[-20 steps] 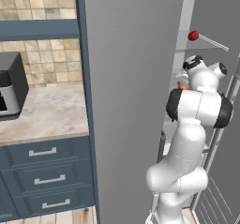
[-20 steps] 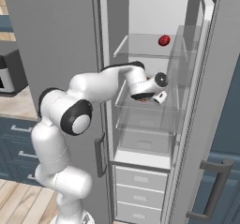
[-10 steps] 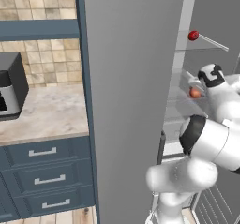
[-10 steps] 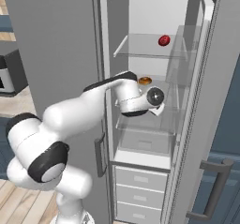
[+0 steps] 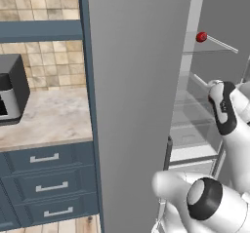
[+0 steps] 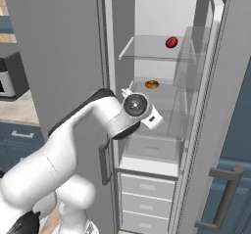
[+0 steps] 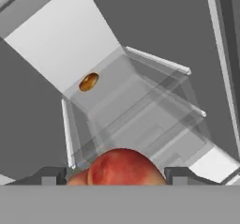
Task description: Pick the peach and mango from the fridge and place them on the plate next to the blender to make a fruit smoothie.
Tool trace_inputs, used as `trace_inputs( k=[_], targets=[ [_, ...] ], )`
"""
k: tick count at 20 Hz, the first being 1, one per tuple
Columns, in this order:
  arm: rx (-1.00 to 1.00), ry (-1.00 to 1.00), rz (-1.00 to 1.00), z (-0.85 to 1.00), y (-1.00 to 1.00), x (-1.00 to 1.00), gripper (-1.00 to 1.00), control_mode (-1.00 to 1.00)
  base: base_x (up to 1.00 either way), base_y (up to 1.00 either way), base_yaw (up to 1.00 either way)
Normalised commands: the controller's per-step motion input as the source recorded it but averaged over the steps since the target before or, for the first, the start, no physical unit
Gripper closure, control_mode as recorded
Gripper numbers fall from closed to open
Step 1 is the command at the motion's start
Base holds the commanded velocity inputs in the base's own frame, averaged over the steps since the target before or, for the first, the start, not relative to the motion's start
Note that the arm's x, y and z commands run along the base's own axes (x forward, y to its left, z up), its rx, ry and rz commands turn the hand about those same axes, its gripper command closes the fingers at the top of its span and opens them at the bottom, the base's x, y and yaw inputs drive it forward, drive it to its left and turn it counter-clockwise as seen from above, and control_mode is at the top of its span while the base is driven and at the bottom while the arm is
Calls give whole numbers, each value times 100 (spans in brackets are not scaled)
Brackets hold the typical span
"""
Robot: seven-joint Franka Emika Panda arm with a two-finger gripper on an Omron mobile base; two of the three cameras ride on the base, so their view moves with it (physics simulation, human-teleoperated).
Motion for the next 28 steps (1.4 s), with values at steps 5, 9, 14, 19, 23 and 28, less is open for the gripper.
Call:
trace_inputs(
  k=[5, 9, 14, 19, 23, 28],
  targets=[
    [-20, 14, -9, 8, 44, -88, 100, -100, 0, 0, 0],
    [-14, 14, -7, 11, 47, -94, 100, -100, 0, 0, 0],
    [-13, 15, -2, 4, 51, -78, 100, -100, 0, 0, 0],
    [-14, 15, 0, -2, 69, -48, 100, -100, 0, 0, 0],
    [-5, 0, 1, -7, 9, 3, 100, -100, 0, 0, 0],
    [0, -1, 19, -25, 27, -54, 100, -100, 0, 0, 0]
  ],
)
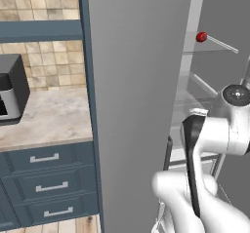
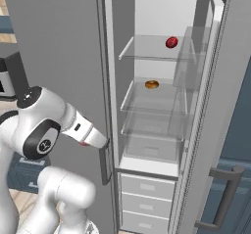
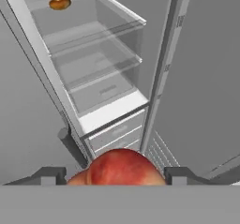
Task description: Pick the peach and mango from the fridge and place them on the plate next to the blender to make a fruit smoothie.
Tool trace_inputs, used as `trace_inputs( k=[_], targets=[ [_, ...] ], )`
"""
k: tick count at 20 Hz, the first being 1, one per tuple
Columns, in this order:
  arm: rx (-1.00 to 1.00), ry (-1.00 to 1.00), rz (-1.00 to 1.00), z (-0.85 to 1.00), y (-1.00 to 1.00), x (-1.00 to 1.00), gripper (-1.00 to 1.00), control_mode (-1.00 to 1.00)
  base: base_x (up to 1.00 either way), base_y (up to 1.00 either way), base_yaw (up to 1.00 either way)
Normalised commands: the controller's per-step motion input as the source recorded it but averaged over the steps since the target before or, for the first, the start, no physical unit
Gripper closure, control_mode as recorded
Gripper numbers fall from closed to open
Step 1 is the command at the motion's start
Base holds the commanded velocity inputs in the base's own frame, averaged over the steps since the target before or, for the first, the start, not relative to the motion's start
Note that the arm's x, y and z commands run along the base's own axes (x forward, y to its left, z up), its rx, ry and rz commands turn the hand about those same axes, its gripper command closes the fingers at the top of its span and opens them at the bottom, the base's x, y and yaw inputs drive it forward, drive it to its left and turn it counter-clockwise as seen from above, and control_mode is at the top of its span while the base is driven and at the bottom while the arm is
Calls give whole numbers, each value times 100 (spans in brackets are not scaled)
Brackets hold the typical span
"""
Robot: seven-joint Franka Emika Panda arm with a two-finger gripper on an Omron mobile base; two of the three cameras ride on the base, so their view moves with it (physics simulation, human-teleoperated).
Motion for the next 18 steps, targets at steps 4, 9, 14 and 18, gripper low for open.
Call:
trace_inputs(
  k=[4, 9, 14, 18],
  targets=[
    [-1, -6, 38, -49, 19, -64, 100, -100, 0, 0, 0],
    [0, 0, 0, 0, 0, 0, 100, 100, -73, 59, 49],
    [0, 0, 0, 0, 0, 0, 100, 100, -44, 93, 61],
    [0, 0, 0, 0, 0, 0, 100, 100, -20, 100, 64]
  ],
)
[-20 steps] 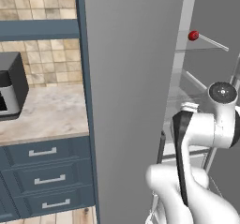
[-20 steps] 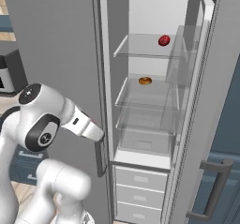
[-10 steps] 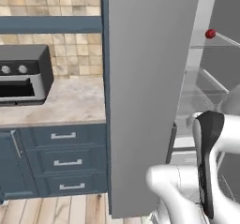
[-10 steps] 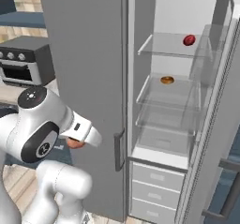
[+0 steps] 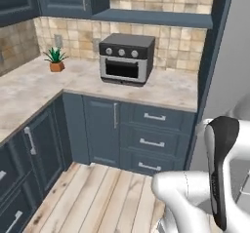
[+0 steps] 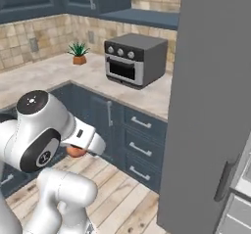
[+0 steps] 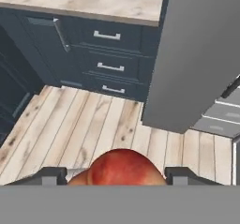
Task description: Pick the peach and mango from the fridge and place them on the plate next to the blender to make a fruit smoothie.
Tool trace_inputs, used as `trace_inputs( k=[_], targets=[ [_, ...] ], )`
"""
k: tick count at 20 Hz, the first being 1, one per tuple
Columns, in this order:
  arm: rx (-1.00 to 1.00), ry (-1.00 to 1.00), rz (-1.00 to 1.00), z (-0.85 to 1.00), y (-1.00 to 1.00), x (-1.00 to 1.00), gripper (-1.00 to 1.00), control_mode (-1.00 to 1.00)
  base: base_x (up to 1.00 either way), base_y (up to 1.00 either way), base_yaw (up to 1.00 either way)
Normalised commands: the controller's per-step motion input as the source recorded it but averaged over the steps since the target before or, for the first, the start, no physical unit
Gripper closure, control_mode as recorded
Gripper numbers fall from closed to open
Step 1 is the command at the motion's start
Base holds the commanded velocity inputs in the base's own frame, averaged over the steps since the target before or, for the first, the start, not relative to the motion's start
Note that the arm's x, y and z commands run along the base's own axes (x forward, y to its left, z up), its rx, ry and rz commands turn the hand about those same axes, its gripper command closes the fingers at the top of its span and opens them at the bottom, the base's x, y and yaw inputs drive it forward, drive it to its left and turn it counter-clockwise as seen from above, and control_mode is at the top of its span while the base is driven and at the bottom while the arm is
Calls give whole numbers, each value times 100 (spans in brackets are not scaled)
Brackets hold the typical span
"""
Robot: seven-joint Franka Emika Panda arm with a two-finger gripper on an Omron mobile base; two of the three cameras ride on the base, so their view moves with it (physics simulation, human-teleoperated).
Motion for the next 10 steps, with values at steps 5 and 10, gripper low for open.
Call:
trace_inputs(
  k=[5, 10],
  targets=[
    [0, 0, 0, 0, 0, 0, 100, 100, -13, 98, 67],
    [0, 0, 0, 0, 0, 0, 100, 100, 0, 68, 80]
  ],
)
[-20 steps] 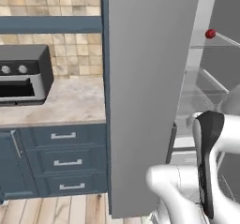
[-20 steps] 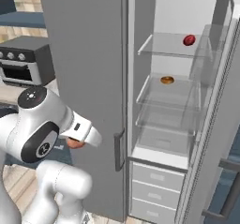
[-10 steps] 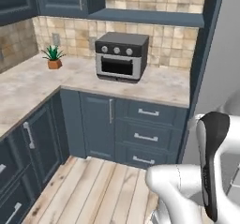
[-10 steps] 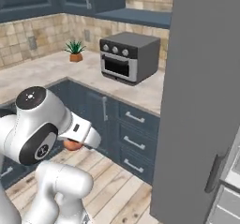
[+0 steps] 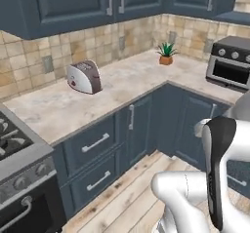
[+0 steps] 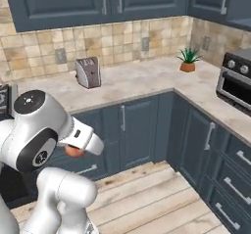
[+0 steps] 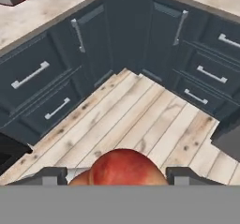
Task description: Pick the peach and mango from the fridge and place them on the plate next to the blender to make a fruit smoothie.
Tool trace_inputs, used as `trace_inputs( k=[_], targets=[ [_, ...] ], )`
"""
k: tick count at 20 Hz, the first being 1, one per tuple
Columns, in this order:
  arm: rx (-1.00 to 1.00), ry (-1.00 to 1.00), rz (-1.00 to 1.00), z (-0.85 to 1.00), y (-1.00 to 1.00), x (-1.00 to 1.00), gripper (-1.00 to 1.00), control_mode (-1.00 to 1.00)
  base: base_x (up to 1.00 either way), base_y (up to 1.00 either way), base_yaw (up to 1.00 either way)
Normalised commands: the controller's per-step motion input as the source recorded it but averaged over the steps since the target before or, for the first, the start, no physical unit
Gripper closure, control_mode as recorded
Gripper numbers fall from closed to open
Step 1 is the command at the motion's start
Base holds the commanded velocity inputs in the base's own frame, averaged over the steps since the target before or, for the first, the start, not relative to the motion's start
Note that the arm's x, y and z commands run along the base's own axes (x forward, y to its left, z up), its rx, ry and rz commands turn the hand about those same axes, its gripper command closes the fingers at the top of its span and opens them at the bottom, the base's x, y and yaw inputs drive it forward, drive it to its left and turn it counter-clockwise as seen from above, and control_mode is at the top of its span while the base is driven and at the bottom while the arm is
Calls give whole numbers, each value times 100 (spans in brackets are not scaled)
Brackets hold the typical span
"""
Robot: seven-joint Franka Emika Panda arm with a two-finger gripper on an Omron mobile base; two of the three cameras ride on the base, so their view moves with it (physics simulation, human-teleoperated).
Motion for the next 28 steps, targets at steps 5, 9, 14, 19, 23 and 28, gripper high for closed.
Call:
trace_inputs(
  k=[5, 9, 14, 19, 23, 28],
  targets=[
    [0, 0, 0, 0, 0, 0, 100, 100, 0, 56, 84],
    [0, 0, 0, 0, 0, 0, 100, 100, 0, 17, 91],
    [0, 0, 0, 0, 0, 0, 100, 100, 0, 14, 95],
    [0, 0, 0, 0, 0, 0, 100, 100, -1, 23, 94],
    [0, 0, 0, 0, 0, 0, 100, 100, -2, 30, 92],
    [0, 0, 0, 0, 0, 0, 100, 100, -2, 32, 90]
  ],
)
